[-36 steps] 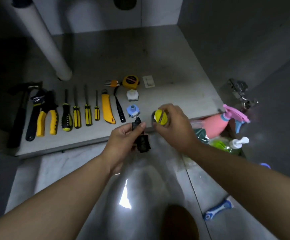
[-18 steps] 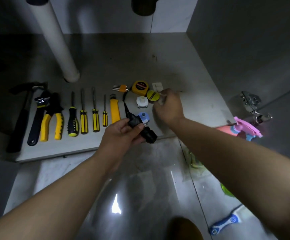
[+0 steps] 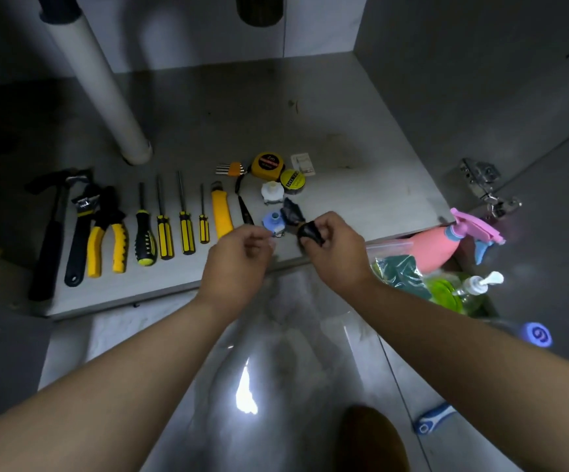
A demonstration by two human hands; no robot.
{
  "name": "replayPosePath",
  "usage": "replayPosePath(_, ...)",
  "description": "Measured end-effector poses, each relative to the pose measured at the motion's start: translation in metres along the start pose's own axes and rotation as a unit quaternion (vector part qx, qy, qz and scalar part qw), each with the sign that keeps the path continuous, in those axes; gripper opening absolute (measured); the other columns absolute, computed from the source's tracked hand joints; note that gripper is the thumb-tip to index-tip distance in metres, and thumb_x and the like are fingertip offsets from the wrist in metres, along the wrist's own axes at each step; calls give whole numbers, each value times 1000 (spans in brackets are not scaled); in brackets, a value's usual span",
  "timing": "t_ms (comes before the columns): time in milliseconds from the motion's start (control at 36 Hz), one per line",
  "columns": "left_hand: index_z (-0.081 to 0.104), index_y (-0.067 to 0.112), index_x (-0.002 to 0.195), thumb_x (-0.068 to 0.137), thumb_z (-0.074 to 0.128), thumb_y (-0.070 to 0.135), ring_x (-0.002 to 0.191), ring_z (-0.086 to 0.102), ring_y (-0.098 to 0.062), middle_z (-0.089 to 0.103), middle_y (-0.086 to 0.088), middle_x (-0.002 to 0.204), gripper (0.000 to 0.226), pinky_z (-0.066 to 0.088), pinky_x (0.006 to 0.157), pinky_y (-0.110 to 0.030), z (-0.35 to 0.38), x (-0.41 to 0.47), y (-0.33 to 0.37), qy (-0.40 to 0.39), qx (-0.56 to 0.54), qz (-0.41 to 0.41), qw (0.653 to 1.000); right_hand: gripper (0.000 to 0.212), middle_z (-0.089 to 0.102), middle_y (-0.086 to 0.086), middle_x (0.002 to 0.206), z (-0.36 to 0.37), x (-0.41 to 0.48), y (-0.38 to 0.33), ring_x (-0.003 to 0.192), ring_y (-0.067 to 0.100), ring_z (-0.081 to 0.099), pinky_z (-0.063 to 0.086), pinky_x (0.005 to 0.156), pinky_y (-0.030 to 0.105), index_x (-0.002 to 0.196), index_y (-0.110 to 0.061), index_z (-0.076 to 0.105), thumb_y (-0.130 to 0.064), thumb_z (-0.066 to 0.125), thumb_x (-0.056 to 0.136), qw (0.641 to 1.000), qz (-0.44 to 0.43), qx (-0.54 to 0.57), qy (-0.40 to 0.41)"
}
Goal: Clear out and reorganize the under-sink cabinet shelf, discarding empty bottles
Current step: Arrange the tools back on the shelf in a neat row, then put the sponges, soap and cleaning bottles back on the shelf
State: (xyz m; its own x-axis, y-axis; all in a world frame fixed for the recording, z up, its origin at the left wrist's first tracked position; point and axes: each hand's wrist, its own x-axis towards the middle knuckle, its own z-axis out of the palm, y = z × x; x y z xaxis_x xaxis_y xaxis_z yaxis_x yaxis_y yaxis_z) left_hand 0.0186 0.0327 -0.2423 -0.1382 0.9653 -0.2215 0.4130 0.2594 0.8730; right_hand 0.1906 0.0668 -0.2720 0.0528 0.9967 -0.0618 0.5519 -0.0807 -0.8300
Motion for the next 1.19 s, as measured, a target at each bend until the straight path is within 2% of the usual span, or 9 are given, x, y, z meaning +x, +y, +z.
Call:
replayPosePath(139,61,24,139,97,63,18,128,50,-19,58,0,135,42,38,109,-28,-5,-10,-15,-95,247,75,961,16,58,-5,73,3,18,10,59,2,49,37,46,8,91,-12,56,-18,71,89,997,62,-32,46)
replayPosePath(278,47,23,150,95,63,16,134,46,-23,53,-2,145,58,35,112,-30,-5,-14,-17,-111,299,65,946,19,63,-3,72,12,23,11,62,10,55,43,53,20,85,-15,60,-23,77,83,995,89,-16,40)
replayPosePath(472,47,21,148,95,62,19,129,47,-27,53,-7,138,55,43,109,-39,2,-15,-11,-109,327,58,937,21,56,2,97,-8,-6,26,71,7,54,41,61,11,92,-20,58,-25,76,85,997,43,-14,61)
replayPosePath(528,42,23,146,92,64,24,126,45,-28,48,-7,136,59,44,104,-41,9,-22,-10,-112,351,65,927,16,53,1,99,-25,-23,35,75,9,53,46,71,22,95,-20,58,-18,71,86,996,19,-55,74)
replayPosePath(639,33,23,148,87,66,29,129,41,-27,44,-6,137,69,39,106,-39,33,-42,-11,-79,387,86,915,26,52,18,109,-55,-50,65,101,35,50,41,90,41,104,-6,63,-12,68,80,970,20,-197,139)
replayPosePath(778,47,20,138,89,61,18,124,44,-25,48,-4,132,51,41,106,-38,65,-62,-18,-105,303,106,941,43,48,27,130,-80,-56,99,118,43,46,39,100,45,132,-2,54,-19,59,92,949,101,-275,113)
replayPosePath(889,55,21,127,94,59,17,121,48,-21,51,-2,125,33,44,101,-34,88,-66,-24,-190,221,57,955,45,54,28,124,-84,-48,114,115,43,49,36,96,44,137,3,46,-23,52,100,948,135,-275,81)
replayPosePath(1111,66,21,115,96,57,16,88,61,-10,67,-1,111,21,42,64,-17,115,-62,-28,-199,38,-145,968,63,66,16,121,-79,-31,128,113,33,63,51,100,45,126,-1,60,-44,77,83,946,316,-58,-34)
replayPosePath(1194,66,18,116,96,59,15,89,62,-12,68,-3,110,22,43,65,-20,113,-63,-31,-200,17,-167,965,60,70,11,109,-78,-34,133,95,23,67,57,77,34,114,-3,68,-44,85,74,941,334,-4,-50)
